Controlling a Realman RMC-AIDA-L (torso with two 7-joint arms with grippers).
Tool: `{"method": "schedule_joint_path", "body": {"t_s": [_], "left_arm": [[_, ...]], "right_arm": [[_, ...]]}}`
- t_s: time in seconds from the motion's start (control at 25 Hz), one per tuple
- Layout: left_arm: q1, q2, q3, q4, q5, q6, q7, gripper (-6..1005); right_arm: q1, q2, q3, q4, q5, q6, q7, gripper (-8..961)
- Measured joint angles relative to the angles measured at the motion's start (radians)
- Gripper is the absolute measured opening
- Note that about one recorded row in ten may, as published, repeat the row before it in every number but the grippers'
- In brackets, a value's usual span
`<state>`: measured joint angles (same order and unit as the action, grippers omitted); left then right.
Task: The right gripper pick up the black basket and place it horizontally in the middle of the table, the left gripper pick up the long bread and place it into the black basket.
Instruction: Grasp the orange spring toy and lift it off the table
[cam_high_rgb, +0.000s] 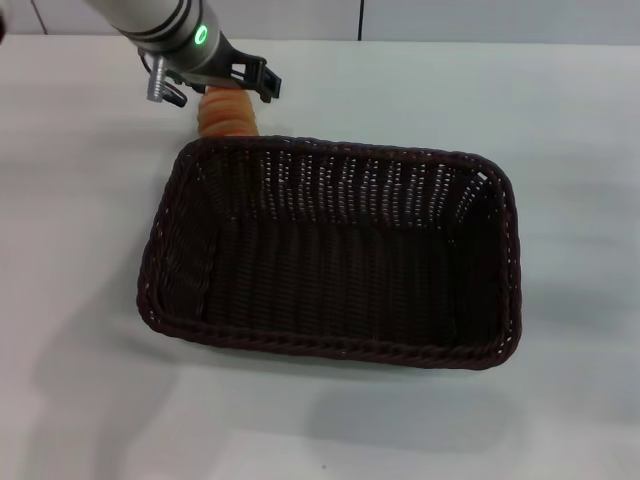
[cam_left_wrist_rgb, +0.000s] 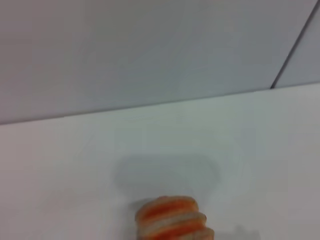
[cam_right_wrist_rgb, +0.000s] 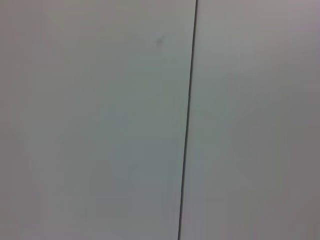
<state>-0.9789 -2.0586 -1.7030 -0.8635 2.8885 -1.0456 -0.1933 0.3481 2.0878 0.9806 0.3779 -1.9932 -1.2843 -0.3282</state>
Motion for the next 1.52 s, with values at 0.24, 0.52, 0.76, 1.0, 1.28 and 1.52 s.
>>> {"method": "schedule_joint_path", "body": {"t_s": [0.24,0.52,0.76,1.0,1.28,1.52], "left_arm": [[-0.060,0.000,-0.003,0.096,0.000,-0.002,0.000,862],[-0.119,-0.001,-0.002,0.189,0.000,0.009,0.000,862],[-0.137,-0.003,-0.001,0.240,0.000,0.024,0.000,862],[-0.139,-0.004,-0.001,0.263,0.000,0.034,-0.005,862],[-0.142,-0.006,-0.001,0.306,-0.006,0.058,-0.005,862],[-0.137,-0.008,-0.001,0.317,-0.007,0.073,-0.004,862]], "right_arm": [[-0.010,0.000,-0.019,0.003,0.001,-0.008,0.001,456],[-0.021,-0.002,-0.033,0.010,0.002,-0.013,0.006,456],[-0.028,-0.002,-0.033,0.010,-0.003,-0.013,0.035,456],[-0.030,-0.002,-0.034,0.008,-0.004,-0.013,0.038,456],[-0.029,-0.002,-0.050,0.010,-0.002,-0.013,0.038,456],[-0.026,-0.002,-0.050,0.010,-0.002,-0.009,0.038,456]]}}
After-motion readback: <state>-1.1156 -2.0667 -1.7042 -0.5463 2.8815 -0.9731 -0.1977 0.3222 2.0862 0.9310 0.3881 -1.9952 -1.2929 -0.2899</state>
